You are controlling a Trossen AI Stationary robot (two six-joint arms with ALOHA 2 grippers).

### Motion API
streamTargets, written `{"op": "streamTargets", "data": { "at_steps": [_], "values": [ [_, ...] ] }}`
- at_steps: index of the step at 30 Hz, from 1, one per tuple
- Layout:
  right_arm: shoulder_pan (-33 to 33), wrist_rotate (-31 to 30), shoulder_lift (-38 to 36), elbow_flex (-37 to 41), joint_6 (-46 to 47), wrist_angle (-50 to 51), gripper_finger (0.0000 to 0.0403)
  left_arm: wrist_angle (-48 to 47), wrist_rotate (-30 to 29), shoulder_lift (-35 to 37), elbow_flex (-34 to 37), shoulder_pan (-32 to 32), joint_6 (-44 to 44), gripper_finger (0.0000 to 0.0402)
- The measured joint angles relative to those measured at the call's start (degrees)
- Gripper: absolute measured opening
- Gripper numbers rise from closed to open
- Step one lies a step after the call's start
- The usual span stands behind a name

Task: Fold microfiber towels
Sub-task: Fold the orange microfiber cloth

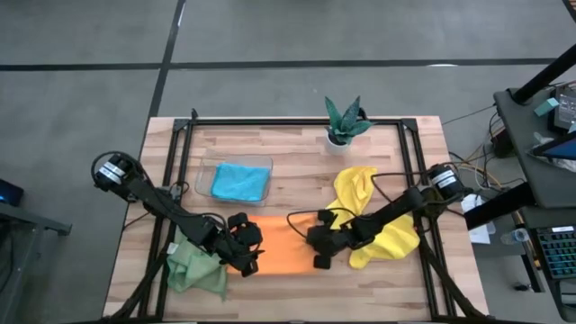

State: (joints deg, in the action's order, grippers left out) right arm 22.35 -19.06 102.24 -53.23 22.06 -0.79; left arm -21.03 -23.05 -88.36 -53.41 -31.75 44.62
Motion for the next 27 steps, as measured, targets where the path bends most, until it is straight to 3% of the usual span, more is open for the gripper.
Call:
{"op": "streamTargets", "data": {
  "at_steps": [4,12,19,27],
  "values": [
    [0.4,0.9,-2.3,0.0,0.9,7.9,0.0056,0.0,0.0,0.0,0.1,0.0,0.0,0.0173],
    [2.9,2.5,-9.7,-0.4,2.8,11.5,0.0056,1.6,-1.4,0.0,0.2,0.0,0.0,0.0173],
    [3.0,4.5,-16.7,0.4,22.7,18.4,0.0056,6.2,-2.1,-0.2,0.3,0.0,-0.1,0.0173],
    [3.3,5.7,-16.8,3.0,36.4,17.9,0.006,7.1,-3.5,-4.2,0.3,0.0,-0.4,0.0173]
  ]
}}
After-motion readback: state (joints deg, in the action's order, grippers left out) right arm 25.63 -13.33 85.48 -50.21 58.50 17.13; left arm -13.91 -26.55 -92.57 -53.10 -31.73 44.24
